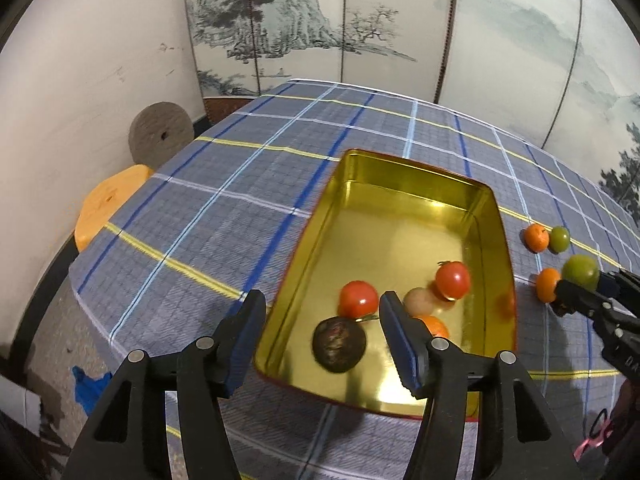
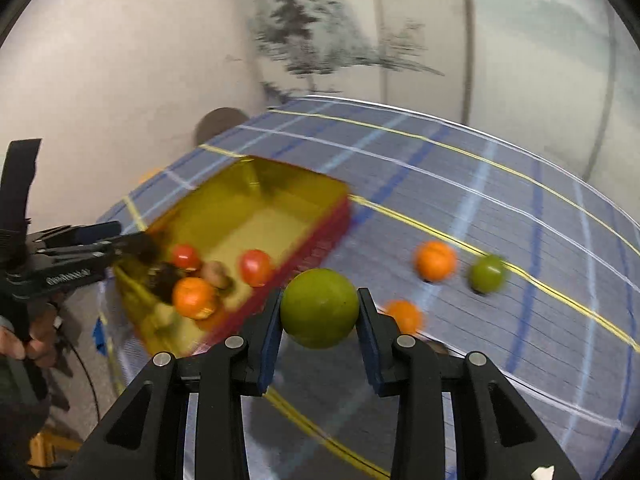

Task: Organize fruits
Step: 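Carry the green fruit with the right gripper into the tin and lower it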

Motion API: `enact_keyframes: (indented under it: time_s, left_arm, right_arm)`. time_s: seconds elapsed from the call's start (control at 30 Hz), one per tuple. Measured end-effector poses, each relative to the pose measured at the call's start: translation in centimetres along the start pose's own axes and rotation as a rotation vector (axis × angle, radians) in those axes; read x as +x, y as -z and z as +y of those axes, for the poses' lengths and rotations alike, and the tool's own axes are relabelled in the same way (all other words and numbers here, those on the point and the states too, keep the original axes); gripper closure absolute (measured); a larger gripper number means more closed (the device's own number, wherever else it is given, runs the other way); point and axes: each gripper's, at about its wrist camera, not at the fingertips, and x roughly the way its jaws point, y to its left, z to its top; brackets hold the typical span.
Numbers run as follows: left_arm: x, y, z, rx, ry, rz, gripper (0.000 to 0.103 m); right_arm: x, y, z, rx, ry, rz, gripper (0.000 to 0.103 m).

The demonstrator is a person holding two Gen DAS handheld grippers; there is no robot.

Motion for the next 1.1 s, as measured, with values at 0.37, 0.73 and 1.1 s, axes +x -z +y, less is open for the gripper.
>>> enact_keyframes:
  time_s: [0.37,0.73,1.1]
  left_arm:
    - [-0.3,0.8,2.9,-0.051,-0.039,0.013,0.043]
    - [0.2,1.4,3.5,-0.06,-0.035,0.037,0.043]
    - [0.1,2.2,4.0,-0.059,-0.022,0.043,0.043]
  right_arm:
    - [4.7,-1.6,6.1,-0.105,-0.068,0.045,0.07]
    - [7.6,-1.6,8.3,-0.153,-0.057,0.102,0.07]
    - [8.6,-1.5,8.8,-0.175,-0.015,0.103,0.07]
